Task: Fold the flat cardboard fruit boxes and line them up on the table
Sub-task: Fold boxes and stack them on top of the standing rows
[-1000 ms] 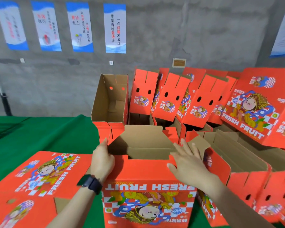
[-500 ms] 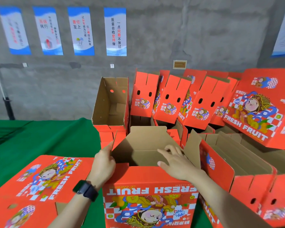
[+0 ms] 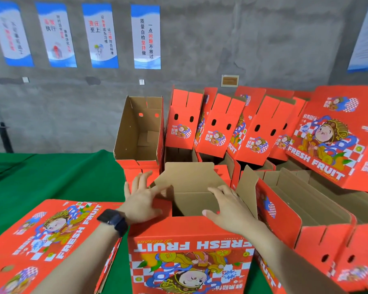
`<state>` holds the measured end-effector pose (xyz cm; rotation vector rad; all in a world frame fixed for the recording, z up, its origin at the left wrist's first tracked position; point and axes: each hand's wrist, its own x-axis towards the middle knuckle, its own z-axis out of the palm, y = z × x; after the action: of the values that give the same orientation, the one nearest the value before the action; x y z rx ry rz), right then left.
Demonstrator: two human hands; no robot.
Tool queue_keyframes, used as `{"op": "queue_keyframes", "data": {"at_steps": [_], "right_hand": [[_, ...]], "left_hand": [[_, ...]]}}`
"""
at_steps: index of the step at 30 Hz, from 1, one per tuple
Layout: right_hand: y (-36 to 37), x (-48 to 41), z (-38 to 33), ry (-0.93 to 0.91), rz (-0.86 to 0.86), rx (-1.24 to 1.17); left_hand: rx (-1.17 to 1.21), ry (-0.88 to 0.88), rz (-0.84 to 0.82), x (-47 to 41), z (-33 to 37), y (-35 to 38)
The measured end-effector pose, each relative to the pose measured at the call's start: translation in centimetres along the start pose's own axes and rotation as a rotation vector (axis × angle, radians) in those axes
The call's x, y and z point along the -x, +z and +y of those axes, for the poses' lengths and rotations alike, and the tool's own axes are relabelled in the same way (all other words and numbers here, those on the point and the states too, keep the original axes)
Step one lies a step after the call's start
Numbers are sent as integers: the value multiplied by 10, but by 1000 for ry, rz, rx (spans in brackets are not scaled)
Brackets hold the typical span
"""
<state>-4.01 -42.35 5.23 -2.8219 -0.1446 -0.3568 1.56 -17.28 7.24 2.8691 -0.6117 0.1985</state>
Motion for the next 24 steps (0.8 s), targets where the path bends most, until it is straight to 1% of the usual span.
{"op": "queue_keyframes", "data": {"at_steps": [1, 2, 4, 5, 6, 7, 8, 9, 10, 11, 12, 13, 14, 15, 16, 18, 20, 21, 24], "right_hand": [[-1, 2, -2, -33, 63, 1], [-4, 4, -4, -93, 181, -22], [-12, 9, -8, -190, 537, -147], [-17, 10, -7, -190, 745, -238], [-24, 10, -3, -147, 926, -340], [-32, 8, 3, -69, 1054, -458], [-41, 5, 11, 48, 1134, -592], [-50, 2, 20, 197, 1161, -745], [-57, 0, 30, 333, 1110, -908], [-61, -2, 39, 414, 966, -1051], [-62, -2, 46, 424, 757, -1126], [-59, 0, 50, 378, 541, -1135], [-54, 3, 50, 293, 365, -1098], [-48, 6, 49, 185, 242, -1027], [-42, 9, 46, 81, 160, -921], [-33, 8, 41, -34, 38, -649], [-26, 3, 39, -74, 5, -413], [-24, 0, 37, -74, 27, -357], [-23, -10, 26, -42, 118, -317]], "left_hand": [[84, 21, -80, -4, -2, -3], [197, 46, -139, -8, -5, -4], [348, 74, -179, -12, -10, -4], [369, 78, -172, -13, -12, -3], [381, 81, -163, -15, -13, -2], [390, 88, -155, -16, -14, -1], [396, 100, -152, -16, -14, 0], [400, 107, -150, -16, -14, 1], [409, 113, -145, -17, -14, 1], [422, 116, -138, -17, -15, 1], [433, 118, -131, -17, -15, 1], [437, 120, -122, -17, -15, 2], [433, 123, -115, -17, -15, 2], [428, 125, -109, -18, -15, 2], [424, 126, -105, -18, -14, 2], [422, 117, -107, -19, -14, 0], [435, 109, -104, -18, -12, -1], [457, 114, -90, -17, -12, -1], [560, 153, -5, -13, -12, 0]]}}
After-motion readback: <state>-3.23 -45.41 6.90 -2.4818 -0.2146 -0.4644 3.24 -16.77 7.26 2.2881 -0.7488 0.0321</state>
